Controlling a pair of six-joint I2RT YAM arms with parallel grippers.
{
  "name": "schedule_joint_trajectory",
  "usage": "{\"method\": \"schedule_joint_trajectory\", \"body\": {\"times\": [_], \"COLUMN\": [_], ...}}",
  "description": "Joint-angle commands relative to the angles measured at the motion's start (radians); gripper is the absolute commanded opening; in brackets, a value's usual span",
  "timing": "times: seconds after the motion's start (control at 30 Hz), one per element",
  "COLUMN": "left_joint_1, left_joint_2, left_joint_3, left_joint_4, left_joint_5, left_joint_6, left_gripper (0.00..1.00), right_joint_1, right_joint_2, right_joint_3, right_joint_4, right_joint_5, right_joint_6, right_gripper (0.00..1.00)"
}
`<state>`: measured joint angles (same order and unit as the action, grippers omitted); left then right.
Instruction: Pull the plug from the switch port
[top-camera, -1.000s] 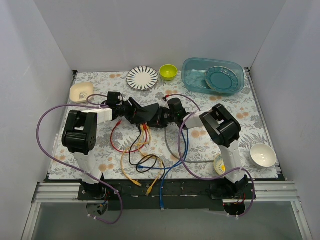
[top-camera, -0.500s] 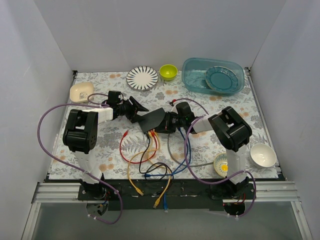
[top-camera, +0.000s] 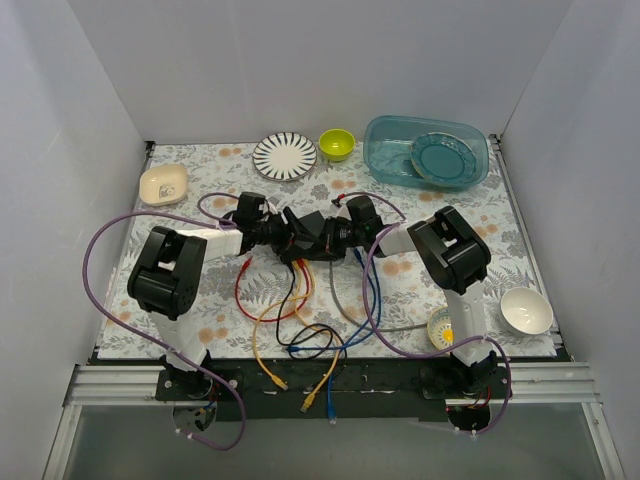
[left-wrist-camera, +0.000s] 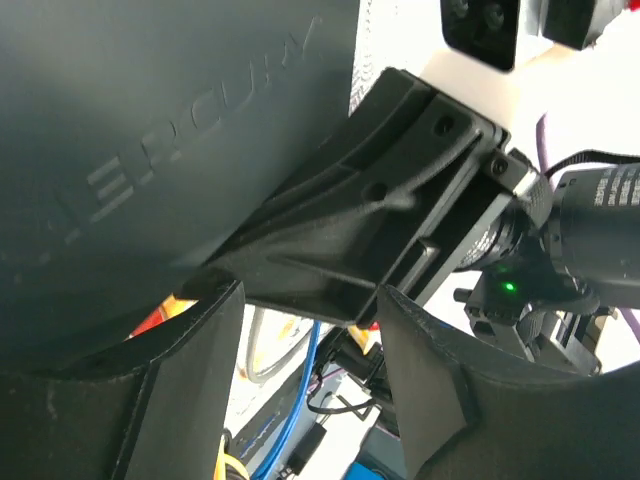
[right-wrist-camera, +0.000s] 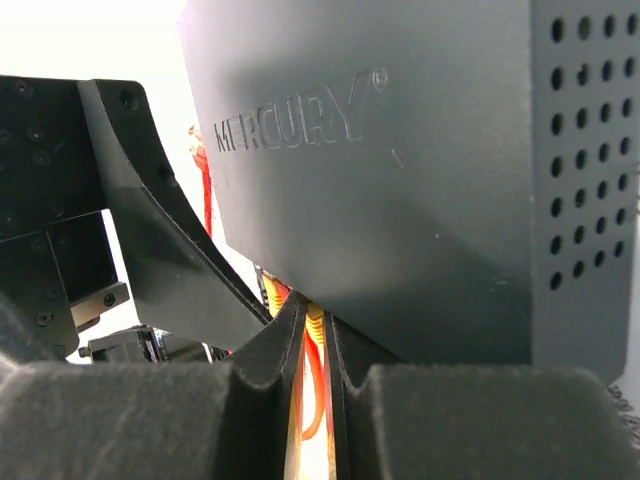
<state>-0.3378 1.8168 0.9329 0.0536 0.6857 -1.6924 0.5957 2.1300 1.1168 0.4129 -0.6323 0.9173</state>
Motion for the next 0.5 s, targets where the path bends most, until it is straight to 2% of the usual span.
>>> {"method": "schedule_joint_trajectory", "body": {"times": [0.0,0.13,0.4,0.47], "left_joint_1": [-0.009,-0.003,0.031,0.048], "left_joint_2": [-0.03,0.001,-0.043,-0.06], "left_joint_3": [-0.039,0.02,0.101,0.104], "left_joint_4": [-0.047,-0.173,-0.114,-0.094], "left_joint_5": [-0.073,-0.167,-0.164,-0.158], "left_joint_6": [0.01,0.034,0.027,0.013], "left_gripper": [0.56,0.56,0.57,0.57], "right_joint_1": [0.009,0.01,0.01,0.01], "right_joint_2": [0.056,0.022,-0.013,-0.019], "right_joint_3": [-0.009,-0.063,-0.153,-0.15], "right_joint_4": [-0.134,-0.135,-0.098,-0.098], "right_joint_5": [0.109,0.105,0.098,0.098], "right_joint_6": [-0.035,-0.055,-0.049,-0.047], "right_gripper": [0.01,0.01,0.01,0.14]}}
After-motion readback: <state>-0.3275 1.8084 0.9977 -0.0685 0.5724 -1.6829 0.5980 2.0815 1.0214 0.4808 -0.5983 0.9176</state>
